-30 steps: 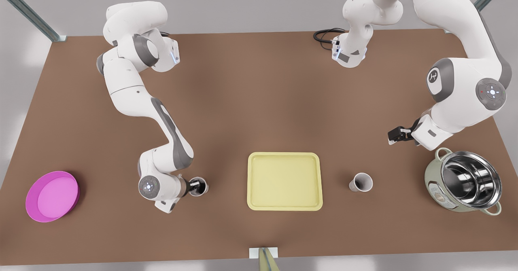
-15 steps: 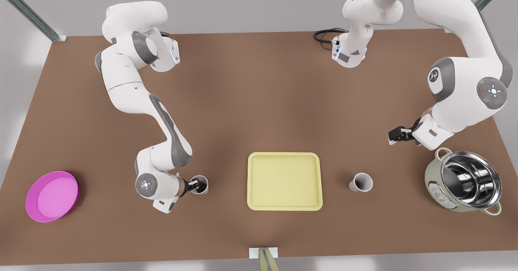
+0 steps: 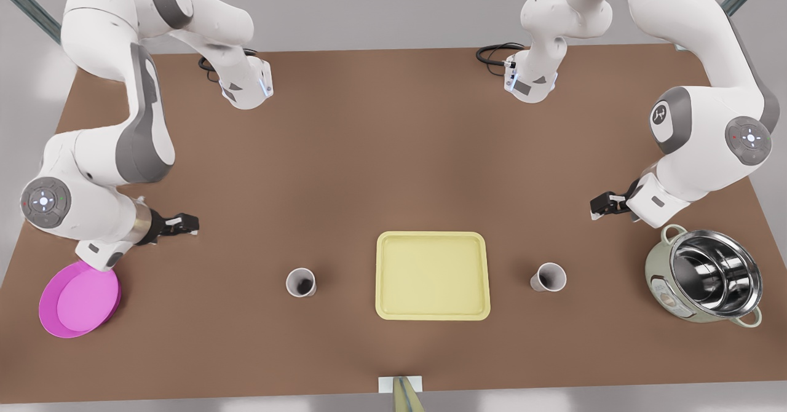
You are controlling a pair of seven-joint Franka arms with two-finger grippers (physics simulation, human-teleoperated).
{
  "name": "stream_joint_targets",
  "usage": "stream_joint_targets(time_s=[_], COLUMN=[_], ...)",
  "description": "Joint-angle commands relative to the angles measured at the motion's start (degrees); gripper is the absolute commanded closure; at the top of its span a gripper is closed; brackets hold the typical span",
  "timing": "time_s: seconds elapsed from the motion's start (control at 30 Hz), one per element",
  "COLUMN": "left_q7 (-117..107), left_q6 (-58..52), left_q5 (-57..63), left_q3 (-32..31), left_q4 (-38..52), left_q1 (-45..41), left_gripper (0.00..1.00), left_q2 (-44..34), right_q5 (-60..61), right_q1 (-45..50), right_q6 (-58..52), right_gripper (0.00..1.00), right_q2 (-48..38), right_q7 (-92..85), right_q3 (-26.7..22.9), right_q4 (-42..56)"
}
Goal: Use the left arm to pick up the white IKEA cup from the tray and place it on the middle-left position; use the right arm to pick up the white IKEA cup from the tray and place it on the middle-right position
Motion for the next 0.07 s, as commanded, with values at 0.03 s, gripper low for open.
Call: stream_joint_targets(time_s=[0.03], left_q7=[-0.13], left_q6=[-0.05], left_q5=[-0.05], left_q3=[0.01], left_q4=[0.03], left_q1=[-0.09], left_gripper=[0.00], left_q2=[-0.15], right_q5=[0.09], right_q1=[-0.72], right_q6=[4.72], right_gripper=[0.00], right_q2=[-4.47], right_q7=[0.35], right_q3=[0.38], right_q4=[-6.55])
